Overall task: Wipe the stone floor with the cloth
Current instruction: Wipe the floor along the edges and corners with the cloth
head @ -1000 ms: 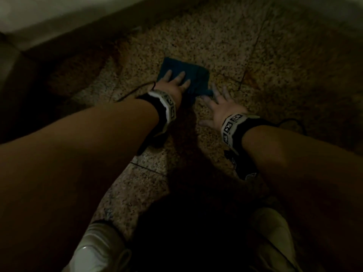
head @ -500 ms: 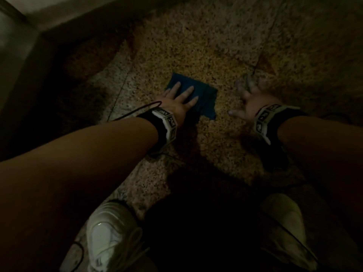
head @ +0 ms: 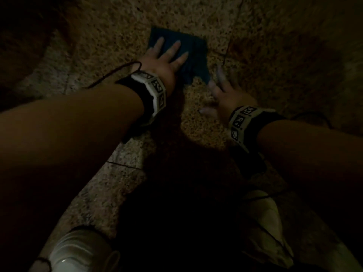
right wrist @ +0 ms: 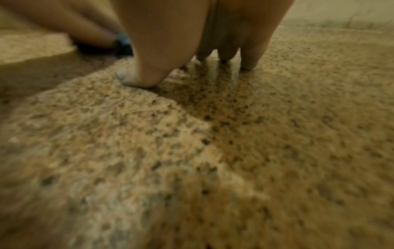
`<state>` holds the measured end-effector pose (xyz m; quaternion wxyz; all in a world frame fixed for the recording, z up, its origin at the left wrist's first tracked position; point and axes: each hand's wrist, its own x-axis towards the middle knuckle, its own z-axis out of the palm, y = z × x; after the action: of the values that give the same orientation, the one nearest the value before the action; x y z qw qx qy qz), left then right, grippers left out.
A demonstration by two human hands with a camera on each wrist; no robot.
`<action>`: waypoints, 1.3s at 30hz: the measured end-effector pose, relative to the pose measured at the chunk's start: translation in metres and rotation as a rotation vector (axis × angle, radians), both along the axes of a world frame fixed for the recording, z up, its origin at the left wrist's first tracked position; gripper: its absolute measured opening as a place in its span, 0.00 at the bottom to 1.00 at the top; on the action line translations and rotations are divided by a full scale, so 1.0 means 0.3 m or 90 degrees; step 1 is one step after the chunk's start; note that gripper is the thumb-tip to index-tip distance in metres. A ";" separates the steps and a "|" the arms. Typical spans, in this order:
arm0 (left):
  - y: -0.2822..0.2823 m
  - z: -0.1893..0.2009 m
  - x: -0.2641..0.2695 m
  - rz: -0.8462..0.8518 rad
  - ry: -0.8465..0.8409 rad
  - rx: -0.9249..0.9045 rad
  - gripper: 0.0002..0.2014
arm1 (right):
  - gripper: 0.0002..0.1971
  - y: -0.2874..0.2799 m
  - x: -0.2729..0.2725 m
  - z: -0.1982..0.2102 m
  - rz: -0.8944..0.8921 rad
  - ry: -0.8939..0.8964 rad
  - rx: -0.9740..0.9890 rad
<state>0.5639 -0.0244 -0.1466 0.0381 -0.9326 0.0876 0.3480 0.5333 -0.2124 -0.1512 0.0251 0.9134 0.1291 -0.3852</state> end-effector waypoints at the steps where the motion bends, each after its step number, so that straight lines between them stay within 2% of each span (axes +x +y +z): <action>1: -0.014 -0.003 0.015 0.004 -0.015 -0.002 0.35 | 0.41 -0.002 0.000 -0.001 -0.001 -0.005 0.003; 4: -0.027 -0.017 0.026 0.002 -0.036 -0.010 0.35 | 0.41 -0.004 0.003 -0.004 -0.003 -0.003 0.000; 8: -0.014 -0.002 -0.012 0.010 -0.005 -0.017 0.35 | 0.42 -0.006 0.002 0.004 -0.004 -0.003 -0.004; 13: 0.018 0.018 -0.199 -0.036 0.055 -0.013 0.35 | 0.44 -0.004 0.005 0.012 0.023 -0.017 -0.005; 16: 0.040 0.019 -0.322 -0.030 0.104 -0.045 0.35 | 0.45 0.010 0.011 0.012 0.004 0.010 -0.048; 19: 0.055 0.019 -0.372 -0.016 0.123 -0.078 0.38 | 0.45 0.047 0.013 0.022 -0.004 0.026 -0.085; 25: 0.054 0.011 -0.343 -0.036 0.117 -0.025 0.42 | 0.45 0.059 0.001 0.028 -0.006 0.014 -0.068; 28: 0.046 0.012 -0.306 -0.051 0.107 -0.002 0.40 | 0.44 0.028 -0.014 0.001 0.024 -0.033 -0.030; 30: 0.025 0.014 -0.256 -0.046 0.088 -0.001 0.38 | 0.44 0.015 -0.012 -0.015 0.046 -0.039 -0.042; 34: -0.048 0.003 -0.119 0.004 0.037 -0.020 0.37 | 0.45 0.013 0.013 -0.021 0.003 0.025 -0.019; 39: -0.111 -0.022 0.001 0.029 -0.005 -0.038 0.37 | 0.42 0.000 0.006 -0.023 0.009 0.011 -0.016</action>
<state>0.5642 -0.0577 -0.1532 0.0027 -0.9363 0.0762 0.3427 0.5350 -0.2124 -0.1580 0.0384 0.9086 0.1311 -0.3947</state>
